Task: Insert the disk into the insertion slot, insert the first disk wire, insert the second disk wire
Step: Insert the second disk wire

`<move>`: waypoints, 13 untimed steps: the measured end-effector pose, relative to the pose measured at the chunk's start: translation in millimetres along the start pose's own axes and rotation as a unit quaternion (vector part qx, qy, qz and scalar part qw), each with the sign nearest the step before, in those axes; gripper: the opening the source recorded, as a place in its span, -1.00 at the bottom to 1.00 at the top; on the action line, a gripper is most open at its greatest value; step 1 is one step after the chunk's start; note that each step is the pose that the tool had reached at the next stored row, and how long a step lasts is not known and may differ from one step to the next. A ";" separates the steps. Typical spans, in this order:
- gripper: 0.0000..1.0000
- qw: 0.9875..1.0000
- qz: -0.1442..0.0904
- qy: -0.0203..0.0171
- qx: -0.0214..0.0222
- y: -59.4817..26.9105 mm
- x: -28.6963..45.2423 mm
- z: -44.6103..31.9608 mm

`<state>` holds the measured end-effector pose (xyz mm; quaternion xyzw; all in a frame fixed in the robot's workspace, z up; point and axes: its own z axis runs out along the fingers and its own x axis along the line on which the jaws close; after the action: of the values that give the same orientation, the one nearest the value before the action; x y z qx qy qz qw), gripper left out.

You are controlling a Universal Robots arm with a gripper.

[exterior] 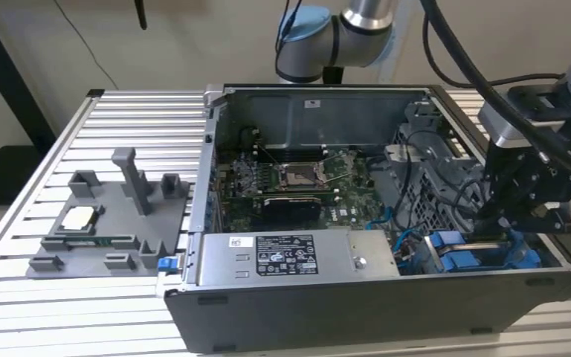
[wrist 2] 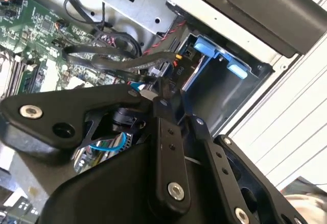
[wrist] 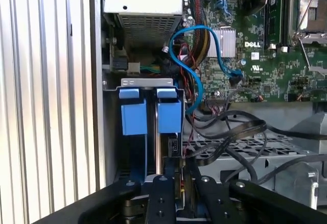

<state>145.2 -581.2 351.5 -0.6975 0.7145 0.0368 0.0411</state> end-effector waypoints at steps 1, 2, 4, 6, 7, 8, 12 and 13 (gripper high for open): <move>-0.53 1.000 0.000 0.000 0.000 0.0 -0.2 -2.1; -0.53 1.000 0.000 0.000 0.000 0.0 -0.5 -5.1; -0.53 1.000 0.000 0.000 0.000 0.0 -1.4 -13.0; -0.53 1.000 0.000 0.000 0.000 -0.1 -2.3 -21.1; -0.53 1.000 0.000 0.000 0.000 -0.1 -2.7 -24.5; -0.53 1.000 0.000 0.000 0.000 -0.1 -3.0 -27.2; -0.53 1.000 0.000 0.000 0.000 -0.2 -4.4 -39.3; -0.53 1.000 0.000 0.000 0.000 -0.2 -4.7 -41.7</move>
<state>145.2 -581.1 393.5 -0.6975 0.7145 0.0368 0.0412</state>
